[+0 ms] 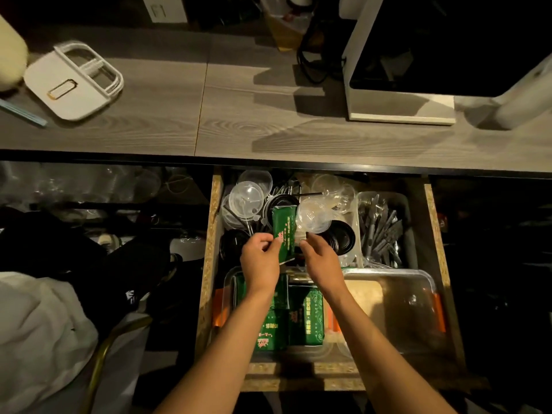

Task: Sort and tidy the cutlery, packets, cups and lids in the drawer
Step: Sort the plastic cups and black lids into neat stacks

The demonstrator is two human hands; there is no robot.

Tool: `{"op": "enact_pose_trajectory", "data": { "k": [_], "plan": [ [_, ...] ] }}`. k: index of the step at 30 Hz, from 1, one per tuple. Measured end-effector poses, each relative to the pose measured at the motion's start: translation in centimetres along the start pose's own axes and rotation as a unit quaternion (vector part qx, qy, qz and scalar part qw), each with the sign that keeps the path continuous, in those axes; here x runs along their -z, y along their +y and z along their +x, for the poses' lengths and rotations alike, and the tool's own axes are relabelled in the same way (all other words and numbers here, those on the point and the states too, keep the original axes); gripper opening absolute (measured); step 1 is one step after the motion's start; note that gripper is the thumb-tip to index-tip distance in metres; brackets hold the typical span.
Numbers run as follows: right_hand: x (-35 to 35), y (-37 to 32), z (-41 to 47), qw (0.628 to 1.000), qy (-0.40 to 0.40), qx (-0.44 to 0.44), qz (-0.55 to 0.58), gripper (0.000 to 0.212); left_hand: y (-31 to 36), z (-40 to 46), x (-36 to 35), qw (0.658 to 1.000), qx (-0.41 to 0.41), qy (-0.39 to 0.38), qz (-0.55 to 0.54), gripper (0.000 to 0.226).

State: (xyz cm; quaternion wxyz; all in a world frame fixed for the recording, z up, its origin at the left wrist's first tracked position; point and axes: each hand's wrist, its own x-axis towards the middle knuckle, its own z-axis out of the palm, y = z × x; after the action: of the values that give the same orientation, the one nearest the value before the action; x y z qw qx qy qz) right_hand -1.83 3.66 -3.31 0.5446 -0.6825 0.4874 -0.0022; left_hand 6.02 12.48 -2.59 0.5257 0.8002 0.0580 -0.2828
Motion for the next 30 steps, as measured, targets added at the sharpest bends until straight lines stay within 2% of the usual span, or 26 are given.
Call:
{"op": "enact_pose_trajectory", "data": {
  "k": [3,6,9,11,13,16,20,25,30],
  "plan": [
    [0.3,-0.5,-1.4,0.996,-0.017,0.025,0.079,0.029,-0.1,-1.2,1.0,0.99,0.051,-0.027,-0.127,0.006],
    [0.5,-0.8,-2.7,0.981,-0.049,0.045,0.183,0.022,-0.3,-2.3,1.9,0.983,0.06,-0.031,-0.173,0.015],
    [0.7,-0.6,-3.3,0.979,-0.068,0.078,0.173,0.027,-0.2,-3.0,3.5,0.972,0.054,-0.057,-0.222,0.032],
    [0.6,-0.4,-3.7,0.98,-0.101,0.061,0.159,0.027,-0.5,-3.0,4.9,0.972,0.047,-0.044,-0.227,0.032],
    [0.4,0.0,-4.2,0.981,-0.118,0.041,0.146,0.03,-1.4,-3.0,6.4,0.98,0.043,-0.037,-0.192,0.03],
    [-0.4,1.0,-4.8,0.992,-0.07,0.033,0.095,0.036,-3.6,-3.0,8.0,0.993,0.044,-0.049,-0.095,0.022],
    [-1.9,2.3,-5.2,1.0,-0.014,0.026,0.005,0.049,-6.3,-3.3,9.2,0.995,0.06,-0.054,0.052,0.042],
    [-3.6,3.2,-5.6,0.999,0.013,0.022,-0.028,0.045,-7.2,-3.9,9.7,0.985,0.0,-0.015,0.172,0.033],
    [-4.5,3.3,-6.0,0.996,0.004,0.06,-0.063,0.047,-6.5,-4.6,9.6,0.975,-0.054,-0.004,0.214,0.027]
  ]
}}
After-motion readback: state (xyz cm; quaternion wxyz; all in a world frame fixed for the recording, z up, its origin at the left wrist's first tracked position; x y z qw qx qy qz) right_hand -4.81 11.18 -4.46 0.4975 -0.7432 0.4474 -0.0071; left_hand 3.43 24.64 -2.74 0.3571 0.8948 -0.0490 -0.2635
